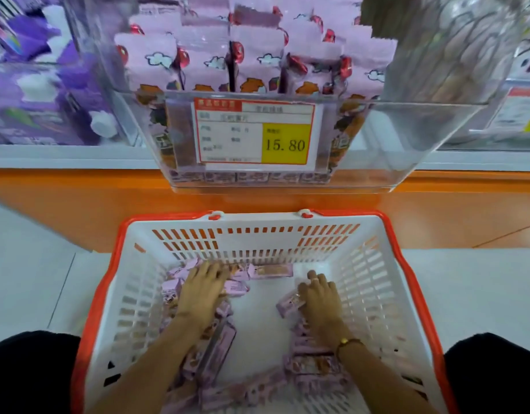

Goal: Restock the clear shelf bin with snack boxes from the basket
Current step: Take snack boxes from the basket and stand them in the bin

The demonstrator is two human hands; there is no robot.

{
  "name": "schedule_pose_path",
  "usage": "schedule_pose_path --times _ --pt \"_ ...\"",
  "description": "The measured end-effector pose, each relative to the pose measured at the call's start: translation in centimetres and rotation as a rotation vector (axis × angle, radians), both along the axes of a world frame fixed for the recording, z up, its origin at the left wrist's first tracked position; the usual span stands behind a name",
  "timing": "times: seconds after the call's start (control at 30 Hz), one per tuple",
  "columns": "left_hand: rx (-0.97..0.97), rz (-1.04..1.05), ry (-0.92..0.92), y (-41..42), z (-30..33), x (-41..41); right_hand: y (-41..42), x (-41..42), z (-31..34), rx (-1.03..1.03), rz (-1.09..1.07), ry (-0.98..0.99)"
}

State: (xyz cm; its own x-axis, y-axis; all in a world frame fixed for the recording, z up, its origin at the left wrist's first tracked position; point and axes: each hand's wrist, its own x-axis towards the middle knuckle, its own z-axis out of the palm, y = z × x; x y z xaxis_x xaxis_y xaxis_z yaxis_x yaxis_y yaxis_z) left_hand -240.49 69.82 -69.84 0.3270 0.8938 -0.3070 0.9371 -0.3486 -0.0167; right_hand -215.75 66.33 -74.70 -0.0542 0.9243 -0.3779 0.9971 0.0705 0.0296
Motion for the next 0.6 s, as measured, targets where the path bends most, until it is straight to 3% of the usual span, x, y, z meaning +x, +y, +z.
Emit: schedule_pose_path --times 0.13,0.17,0.23,0.33,0.4,0.47,0.6 --pt "-0.097 0.152 -0.071 -1.2 1.6 -0.1 -0.1 -0.5 1.7 0.03 0.044 0.111" --pt "-0.161 0.276 -0.197 -1.6 2.2 0.0 0.1 -0.6 2.7 0.032 -0.008 0.174" --pt "-0.367 0.612 -0.64 -2.3 3.6 0.3 0.6 -0.9 5.5 -0.018 -0.203 0.412" --pt "-0.784 1.012 -1.242 -3.1 5.7 1.1 1.1 -1.7 9.6 -0.222 -0.649 1.084" --pt "-0.919 1.062 -1.389 -3.2 6.6 1.7 1.1 -2.1 11.8 -0.335 -0.874 1.414" --pt "-0.938 1.019 -1.412 -3.3 8.2 2.2 0.8 -2.1 13.8 -0.438 -0.905 1.618" --pt "-0.938 0.88 -1.485 -3.4 12.4 2.7 0.5 -1.9 17.5 -0.568 -0.761 1.667"
